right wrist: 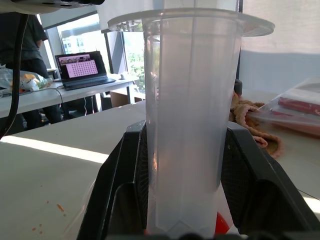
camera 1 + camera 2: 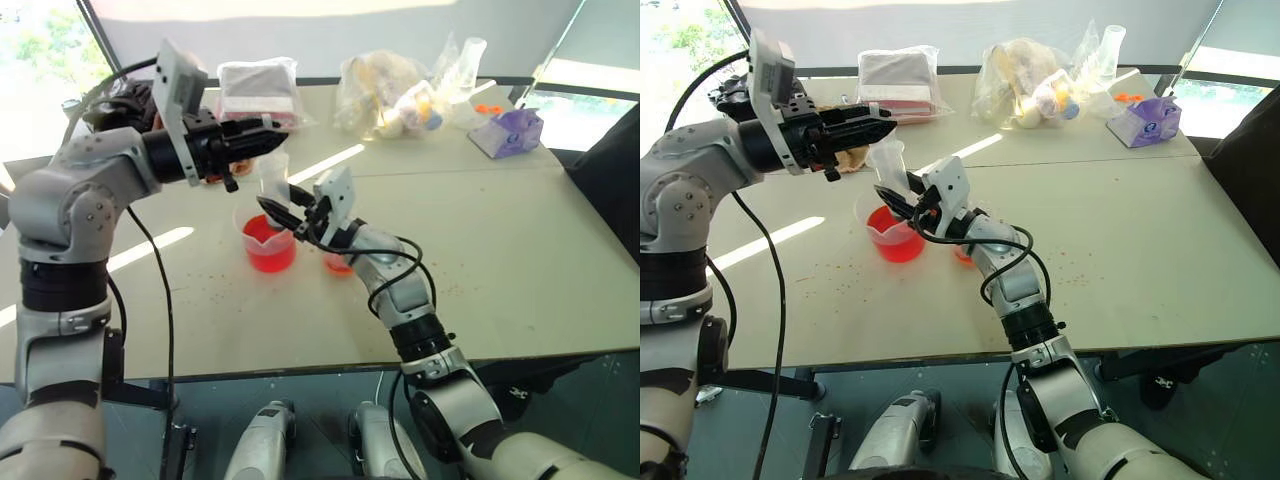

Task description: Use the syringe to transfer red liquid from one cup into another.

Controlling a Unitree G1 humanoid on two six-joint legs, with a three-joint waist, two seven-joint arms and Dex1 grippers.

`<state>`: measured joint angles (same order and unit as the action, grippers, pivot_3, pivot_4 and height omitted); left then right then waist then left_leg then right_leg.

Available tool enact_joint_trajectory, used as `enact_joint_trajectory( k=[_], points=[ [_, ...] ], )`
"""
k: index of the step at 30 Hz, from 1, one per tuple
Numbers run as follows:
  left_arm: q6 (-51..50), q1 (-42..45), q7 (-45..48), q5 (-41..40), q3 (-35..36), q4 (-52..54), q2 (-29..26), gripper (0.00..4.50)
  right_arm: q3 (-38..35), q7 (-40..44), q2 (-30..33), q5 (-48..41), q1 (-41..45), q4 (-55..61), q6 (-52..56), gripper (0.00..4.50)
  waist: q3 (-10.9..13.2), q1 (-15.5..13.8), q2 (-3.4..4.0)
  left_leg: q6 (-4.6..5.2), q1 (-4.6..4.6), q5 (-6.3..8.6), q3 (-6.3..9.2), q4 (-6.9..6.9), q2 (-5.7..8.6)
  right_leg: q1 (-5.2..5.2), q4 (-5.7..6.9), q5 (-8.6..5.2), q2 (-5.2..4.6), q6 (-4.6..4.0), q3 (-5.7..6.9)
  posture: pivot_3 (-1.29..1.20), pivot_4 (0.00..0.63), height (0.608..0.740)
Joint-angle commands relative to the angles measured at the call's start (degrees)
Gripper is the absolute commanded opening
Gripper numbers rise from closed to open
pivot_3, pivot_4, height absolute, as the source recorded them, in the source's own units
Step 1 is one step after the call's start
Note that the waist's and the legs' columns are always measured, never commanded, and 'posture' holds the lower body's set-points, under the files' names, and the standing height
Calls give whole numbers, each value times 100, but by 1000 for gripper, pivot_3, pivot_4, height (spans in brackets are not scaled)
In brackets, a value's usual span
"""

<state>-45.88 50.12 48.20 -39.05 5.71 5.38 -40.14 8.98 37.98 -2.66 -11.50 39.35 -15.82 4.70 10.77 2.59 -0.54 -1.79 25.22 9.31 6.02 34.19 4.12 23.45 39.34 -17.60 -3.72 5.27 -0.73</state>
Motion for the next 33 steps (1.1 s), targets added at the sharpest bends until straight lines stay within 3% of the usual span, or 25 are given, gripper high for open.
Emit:
enact_joint_trajectory(
  k=[1, 2, 12, 22, 28, 33],
  points=[
    [88, -121, -296, -65, 605, 414, -185, 2118, 397, 196, -185, 11, 132, 300, 67, 1402, 0, 6, 0, 0, 0, 0, 0, 0, 0, 1, 0, 0, 0, 0, -1, 0, 150, 736],
    [41, -300, -311, -107, 706, 558, -248, 2283, 352, 159, -192, -11, 192, 372, 85, 1402, 0, 10, 0, 0, 0, 0, 0, 0, -1, 1, 0, 0, 0, 0, -1, 0, 150, 736],
    [-403, -1238, -770, -513, 1635, 1148, -666, 2283, 172, -93, -221, -105, 473, 770, 70, 1402, 0, -9, 0, -1, -1, 0, 2, 0, -2, -1, 0, 1, 0, -2, -1, 0, 150, 736],
    [-630, -2039, -1236, -1000, 2324, 1557, -742, 2283, -55, -493, -199, -137, 774, 809, -88, 1402, -2, -24, -3, -3, -2, 0, 4, -1, -5, 0, 0, 3, -1, -5, -2, 0, 150, 736],
    [-375, -1501, -1162, -933, 1820, 1154, -615, 2283, -356, -634, 160, -295, 923, 1462, 290, 1402, -2, -60, -4, -6, -1, -2, 6, 0, -4, 0, 0, 4, 0, -7, 1, 0, 150, 736],
    [-56, -878, -876, -695, 1177, 606, -343, 2283, -707, -774, 831, -433, 651, 2349, 924, 1402, -4, -84, -6, -6, -1, -2, 4, 0, -2, -2, -2, 5, 0, -8, 1, 0, 150, 736]
  ],
)
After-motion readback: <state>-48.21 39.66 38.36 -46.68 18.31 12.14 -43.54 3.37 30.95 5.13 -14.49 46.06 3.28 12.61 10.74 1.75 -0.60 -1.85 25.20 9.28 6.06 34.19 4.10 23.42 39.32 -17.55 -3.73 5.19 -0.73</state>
